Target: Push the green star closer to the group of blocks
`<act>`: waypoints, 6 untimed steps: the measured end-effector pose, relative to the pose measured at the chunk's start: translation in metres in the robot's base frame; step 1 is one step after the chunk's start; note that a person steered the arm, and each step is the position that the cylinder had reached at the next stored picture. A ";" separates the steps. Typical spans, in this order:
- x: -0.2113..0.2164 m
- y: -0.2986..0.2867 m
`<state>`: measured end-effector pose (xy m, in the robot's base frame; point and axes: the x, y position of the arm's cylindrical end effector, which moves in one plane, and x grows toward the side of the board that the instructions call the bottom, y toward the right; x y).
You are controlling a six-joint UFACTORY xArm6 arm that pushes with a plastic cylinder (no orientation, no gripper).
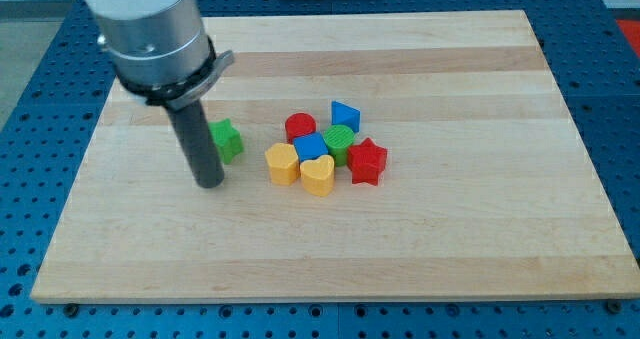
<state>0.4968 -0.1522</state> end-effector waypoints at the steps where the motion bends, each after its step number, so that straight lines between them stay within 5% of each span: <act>1: 0.000 -0.035; 3: -0.053 -0.051; 6: -0.054 0.040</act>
